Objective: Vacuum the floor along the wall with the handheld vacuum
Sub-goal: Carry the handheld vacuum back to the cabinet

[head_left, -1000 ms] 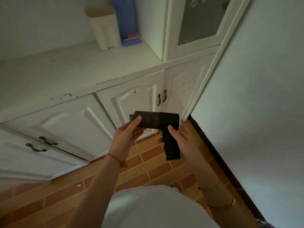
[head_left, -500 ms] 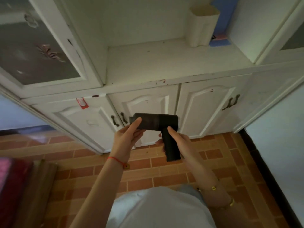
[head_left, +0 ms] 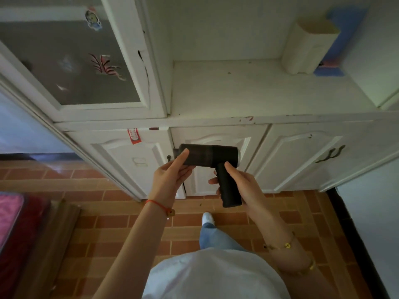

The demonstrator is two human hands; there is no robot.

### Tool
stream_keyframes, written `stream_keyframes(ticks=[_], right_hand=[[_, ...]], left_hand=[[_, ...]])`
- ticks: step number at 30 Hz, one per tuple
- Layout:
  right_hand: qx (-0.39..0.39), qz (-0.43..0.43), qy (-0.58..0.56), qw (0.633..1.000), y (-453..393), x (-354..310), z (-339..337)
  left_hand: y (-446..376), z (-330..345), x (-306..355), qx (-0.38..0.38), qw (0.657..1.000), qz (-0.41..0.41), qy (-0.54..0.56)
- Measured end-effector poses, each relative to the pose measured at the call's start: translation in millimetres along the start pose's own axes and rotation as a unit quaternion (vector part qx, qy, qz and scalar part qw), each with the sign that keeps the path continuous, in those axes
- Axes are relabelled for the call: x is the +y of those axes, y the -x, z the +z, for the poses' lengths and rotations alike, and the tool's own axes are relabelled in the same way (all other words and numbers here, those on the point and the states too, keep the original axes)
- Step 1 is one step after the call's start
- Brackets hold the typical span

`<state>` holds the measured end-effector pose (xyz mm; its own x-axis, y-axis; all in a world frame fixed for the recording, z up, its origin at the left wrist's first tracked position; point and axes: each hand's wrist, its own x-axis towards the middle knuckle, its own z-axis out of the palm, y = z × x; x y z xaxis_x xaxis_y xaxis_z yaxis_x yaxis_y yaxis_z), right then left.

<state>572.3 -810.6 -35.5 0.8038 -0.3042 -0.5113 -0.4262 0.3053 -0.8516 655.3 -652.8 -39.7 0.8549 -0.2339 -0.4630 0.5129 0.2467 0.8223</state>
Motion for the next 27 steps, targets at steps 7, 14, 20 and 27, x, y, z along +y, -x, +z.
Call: stream_keyframes(ticks=[7, 14, 20, 27], right_hand=[[-0.004, -0.048, -0.001, 0.999, -75.5, -51.7, 1.3], [-0.013, -0.084, 0.020, 0.996, -159.9, -127.1, -2.9], [-0.011, -0.097, 0.015, 0.995, -247.1, -184.3, -3.9], [0.048, -0.061, 0.035, 0.996, -341.7, -210.0, 15.8]], left_hand=[[-76.9, 28.1, 43.4, -0.009, 1.000, 0.017, -0.005], [-166.3, 84.8, 93.2, 0.007, 0.999, 0.032, 0.041], [-250.0, 128.3, 124.4, 0.003, 0.997, 0.018, 0.079], [-337.8, 136.7, 143.3, 0.061, 0.996, 0.067, 0.027]])
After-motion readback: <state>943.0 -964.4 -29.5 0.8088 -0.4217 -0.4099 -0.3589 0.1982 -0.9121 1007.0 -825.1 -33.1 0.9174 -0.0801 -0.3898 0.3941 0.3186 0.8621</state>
